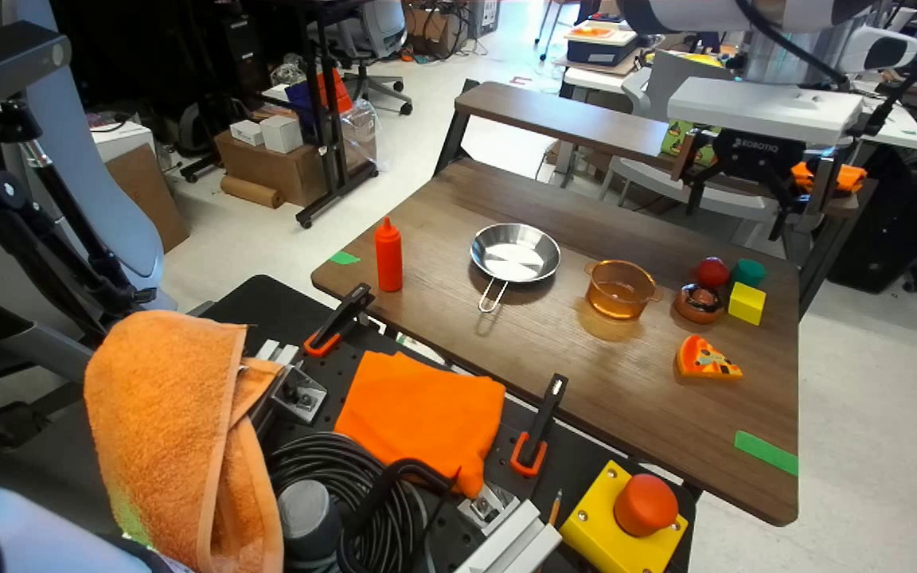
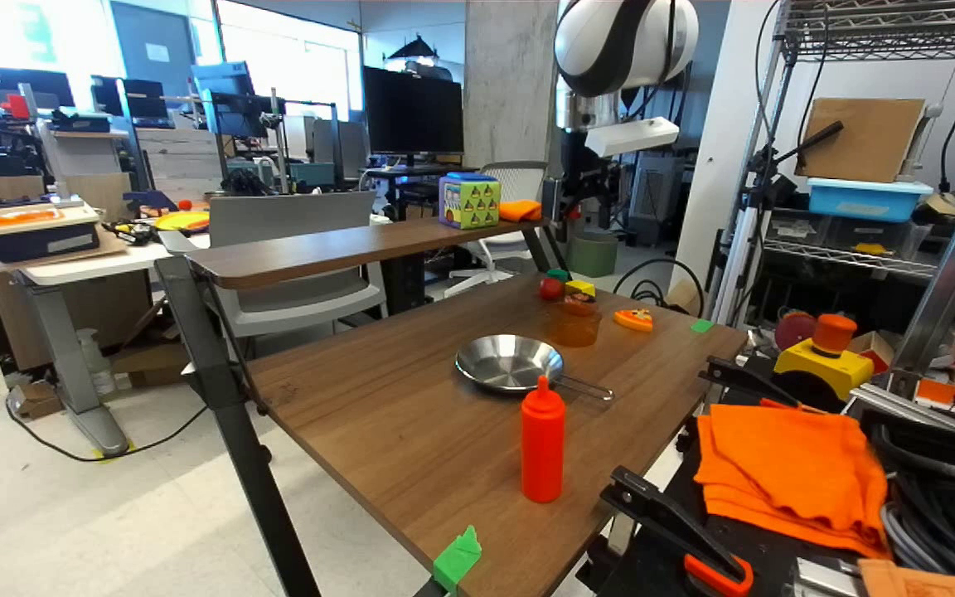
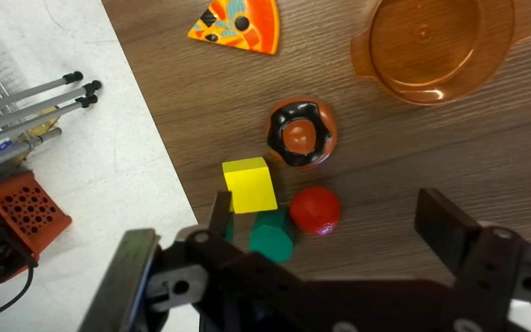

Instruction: Pick up the yellow object from the table and put it in the pot

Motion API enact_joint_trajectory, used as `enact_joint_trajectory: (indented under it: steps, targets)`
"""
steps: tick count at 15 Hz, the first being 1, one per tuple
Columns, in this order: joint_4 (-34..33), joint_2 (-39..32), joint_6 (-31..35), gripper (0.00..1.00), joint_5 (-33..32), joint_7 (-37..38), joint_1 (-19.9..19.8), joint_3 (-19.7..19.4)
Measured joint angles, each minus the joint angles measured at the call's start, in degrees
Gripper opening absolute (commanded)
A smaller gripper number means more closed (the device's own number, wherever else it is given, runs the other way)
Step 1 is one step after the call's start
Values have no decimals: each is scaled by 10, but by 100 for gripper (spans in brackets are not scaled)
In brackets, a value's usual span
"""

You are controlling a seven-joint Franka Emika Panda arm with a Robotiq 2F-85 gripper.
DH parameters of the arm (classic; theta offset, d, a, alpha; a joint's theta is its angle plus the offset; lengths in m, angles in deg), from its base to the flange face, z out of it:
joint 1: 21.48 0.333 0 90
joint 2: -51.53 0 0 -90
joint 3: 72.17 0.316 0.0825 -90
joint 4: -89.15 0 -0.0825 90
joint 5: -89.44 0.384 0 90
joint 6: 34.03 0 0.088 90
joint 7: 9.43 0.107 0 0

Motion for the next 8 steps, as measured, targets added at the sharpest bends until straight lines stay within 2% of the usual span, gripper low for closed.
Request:
enact_joint_trajectory:
  steps: [8]
  targets:
    - [-23,0,-56,100,1,-23,-6,5]
